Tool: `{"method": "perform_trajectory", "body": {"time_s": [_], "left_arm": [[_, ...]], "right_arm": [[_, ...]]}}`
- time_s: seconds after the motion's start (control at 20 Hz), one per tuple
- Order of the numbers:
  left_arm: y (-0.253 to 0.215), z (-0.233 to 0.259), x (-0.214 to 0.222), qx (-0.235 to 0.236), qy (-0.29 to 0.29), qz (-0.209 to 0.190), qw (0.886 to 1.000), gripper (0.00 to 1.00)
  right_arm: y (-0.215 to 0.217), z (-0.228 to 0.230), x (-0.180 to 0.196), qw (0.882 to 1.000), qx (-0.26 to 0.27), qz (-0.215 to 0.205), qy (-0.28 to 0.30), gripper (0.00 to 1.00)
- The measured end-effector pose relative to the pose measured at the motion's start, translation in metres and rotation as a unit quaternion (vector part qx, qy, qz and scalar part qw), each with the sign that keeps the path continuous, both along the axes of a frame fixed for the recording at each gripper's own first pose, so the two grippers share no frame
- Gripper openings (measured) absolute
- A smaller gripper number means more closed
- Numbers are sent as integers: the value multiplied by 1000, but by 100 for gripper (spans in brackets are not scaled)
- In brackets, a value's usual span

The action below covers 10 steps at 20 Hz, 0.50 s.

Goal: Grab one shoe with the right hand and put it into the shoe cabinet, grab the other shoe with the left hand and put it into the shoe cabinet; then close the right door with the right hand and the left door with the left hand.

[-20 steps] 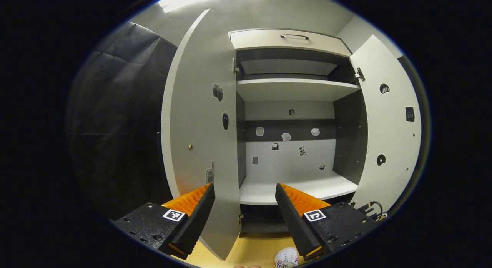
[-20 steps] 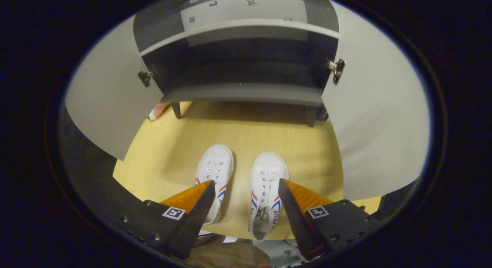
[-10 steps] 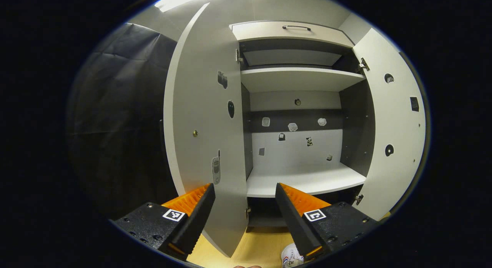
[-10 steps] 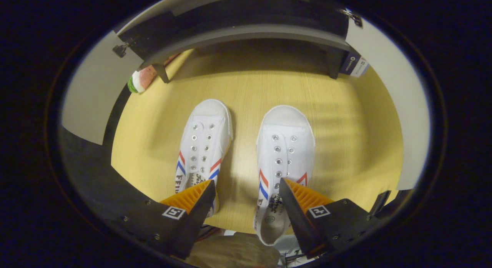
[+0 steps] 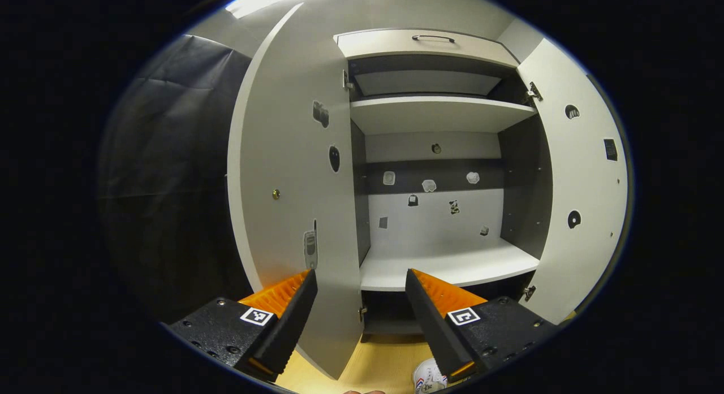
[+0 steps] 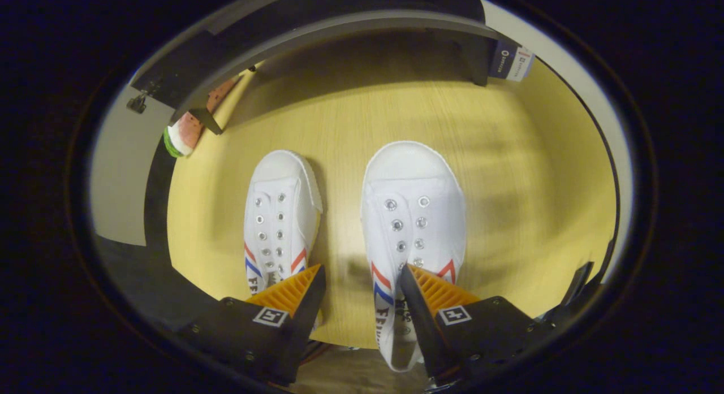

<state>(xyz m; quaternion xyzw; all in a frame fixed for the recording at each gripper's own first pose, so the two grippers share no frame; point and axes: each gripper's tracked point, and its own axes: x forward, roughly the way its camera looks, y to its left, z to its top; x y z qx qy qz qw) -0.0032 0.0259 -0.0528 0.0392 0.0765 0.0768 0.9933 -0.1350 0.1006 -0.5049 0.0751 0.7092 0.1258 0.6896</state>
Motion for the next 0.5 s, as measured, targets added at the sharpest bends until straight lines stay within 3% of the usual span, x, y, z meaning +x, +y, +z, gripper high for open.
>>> {"method": "perform_trajectory", "body": {"time_s": [0.2,0.3,0.35,0.4,0.5], "left_arm": [[-9,-3,1,-6,1,-10,1000,96],[-12,-4,2,-8,1,-14,1000,96],[-13,-5,2,-8,1,-15,1000,96],[-13,-5,2,-8,0,-15,1000,96],[-13,-5,2,-11,0,-14,1000,96]], "right_arm": [[1,-4,0,1000,-24,10,14,80],[-17,-10,-1,996,-80,31,0,75],[-18,-4,5,995,-91,26,-8,44],[-17,-10,2,995,-93,29,-10,32],[-17,-7,1,995,-99,26,-13,32]]}}
